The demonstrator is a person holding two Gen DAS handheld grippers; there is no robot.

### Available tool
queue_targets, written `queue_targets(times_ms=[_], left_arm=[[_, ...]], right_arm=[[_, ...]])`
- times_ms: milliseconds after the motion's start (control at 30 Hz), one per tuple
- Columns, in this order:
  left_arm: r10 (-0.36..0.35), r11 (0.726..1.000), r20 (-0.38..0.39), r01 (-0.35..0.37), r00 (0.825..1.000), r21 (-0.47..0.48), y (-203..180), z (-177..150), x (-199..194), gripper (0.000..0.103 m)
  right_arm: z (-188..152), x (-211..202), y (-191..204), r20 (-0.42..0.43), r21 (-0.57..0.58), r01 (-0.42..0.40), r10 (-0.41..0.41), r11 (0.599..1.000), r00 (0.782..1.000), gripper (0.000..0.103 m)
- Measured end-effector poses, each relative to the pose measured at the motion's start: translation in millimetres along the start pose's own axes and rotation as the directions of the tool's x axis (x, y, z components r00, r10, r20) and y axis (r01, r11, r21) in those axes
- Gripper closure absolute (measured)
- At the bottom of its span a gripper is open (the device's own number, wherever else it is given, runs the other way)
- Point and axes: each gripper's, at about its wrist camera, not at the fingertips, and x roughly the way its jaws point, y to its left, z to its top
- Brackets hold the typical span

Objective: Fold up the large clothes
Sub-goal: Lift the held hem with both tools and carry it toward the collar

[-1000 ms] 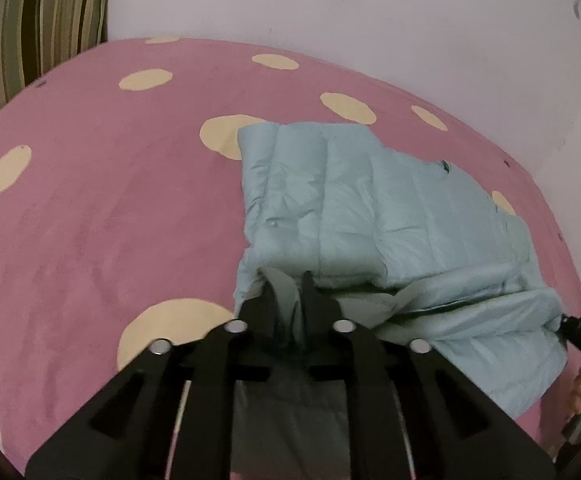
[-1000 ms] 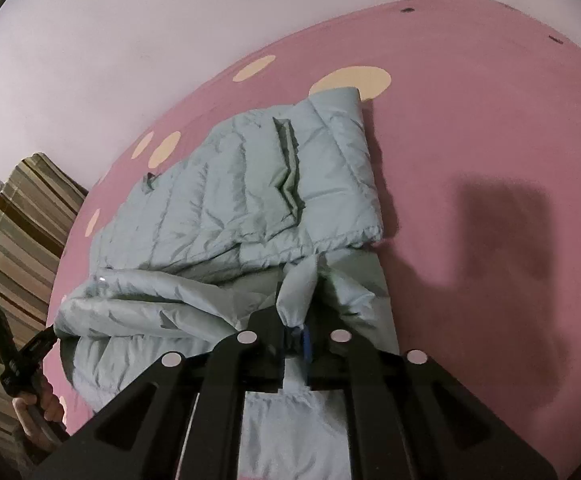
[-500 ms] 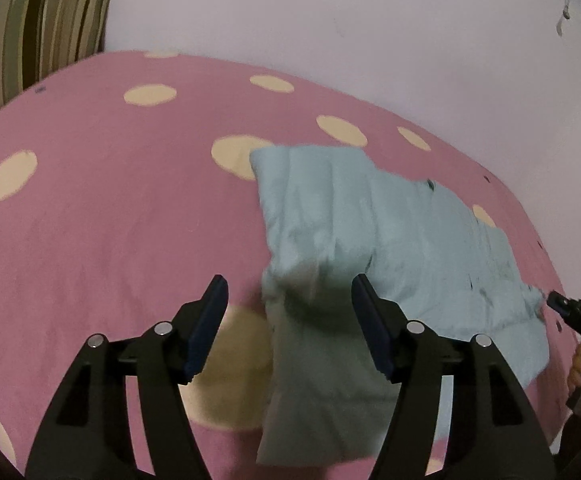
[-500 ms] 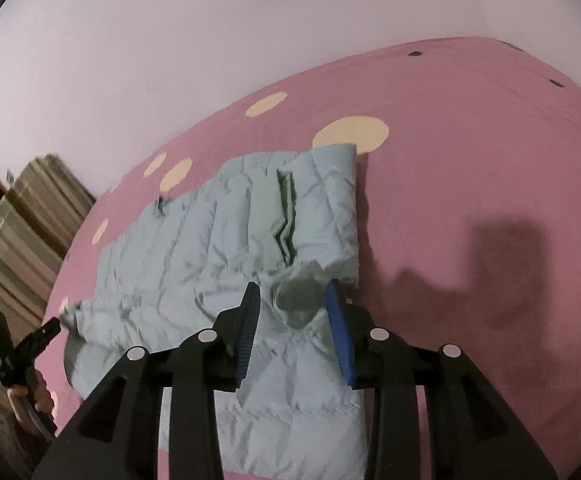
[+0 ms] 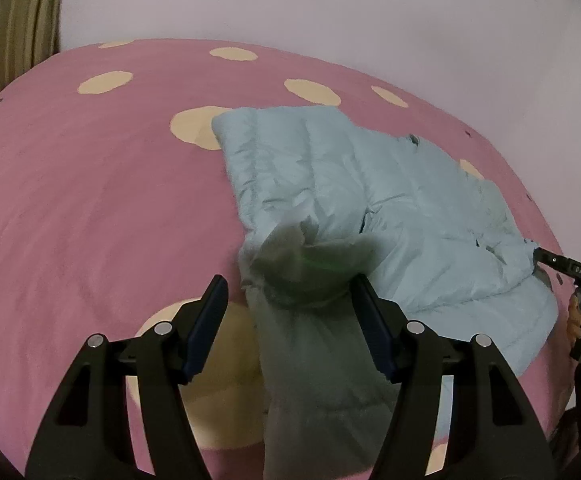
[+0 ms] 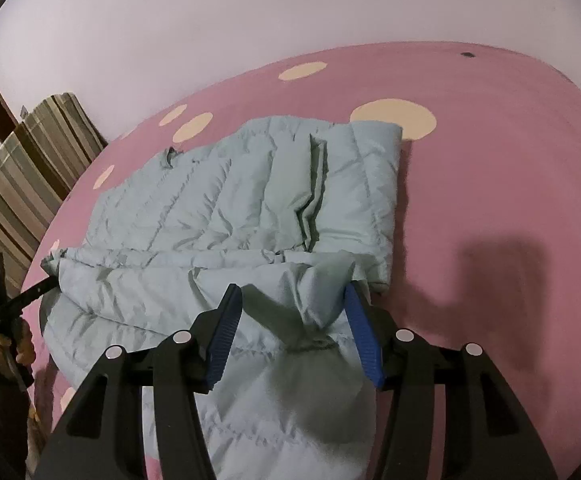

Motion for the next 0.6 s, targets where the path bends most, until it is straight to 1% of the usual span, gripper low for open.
queue_targets(times_ms=[33,67,100,167,200,233,267,333,367,433,600], left_arm=[[0.002,1.000,-0.003,-0.002,1.000,0.007,-1,0,2,0.041],[0.002,1.000,-0.003,-0.002,1.000,0.019,-3,2,3,0.050],[-0.002,0.999,-0.006,0.002,1.000,0.036,-5,3,5,0.053],[0.002,0.998,-0.007,-0.002,1.000,0.063,-11,5,8,0.063],[0.005,0.997,-0.010,-0.004,1.000,0.082,-14,6,11,0.066],[0.009,0.996,-0.013,-0.008,1.000,0.092,-16,7,13,0.073],[0.016,0.995,-0.016,-0.015,1.000,0.103,-18,7,15,0.082],[0.041,0.991,-0.019,-0.038,0.999,0.125,-23,8,18,0.091],[0.050,0.990,-0.016,-0.048,0.999,0.133,-26,8,18,0.094],[0.071,0.987,0.004,-0.071,0.997,0.145,-30,7,13,0.097],[0.092,0.983,0.078,-0.103,0.993,0.155,-40,9,-8,0.098]], right_arm=[[0,2,0,-0.004,-0.006,0.001,-0.001,1.000,1.000,0.050],[-1,4,1,-0.006,-0.014,0.008,-0.008,1.000,1.000,0.052],[-1,4,1,-0.006,-0.017,0.009,-0.009,1.000,1.000,0.056],[-2,7,0,-0.020,-0.023,0.009,-0.010,1.000,1.000,0.069],[-3,9,1,-0.027,-0.024,0.011,-0.012,1.000,1.000,0.073],[-3,11,1,-0.035,-0.026,0.009,-0.010,1.000,0.999,0.082],[-4,13,1,-0.043,-0.031,0.008,-0.009,1.000,0.999,0.087],[-6,14,3,-0.044,-0.037,0.011,-0.013,0.999,0.999,0.092],[-7,13,4,-0.039,-0.041,0.012,-0.014,0.999,0.999,0.093],[-9,9,6,-0.026,-0.051,0.022,-0.023,0.998,0.999,0.095],[-10,-6,9,0.018,-0.051,0.031,-0.030,0.998,0.999,0.097]])
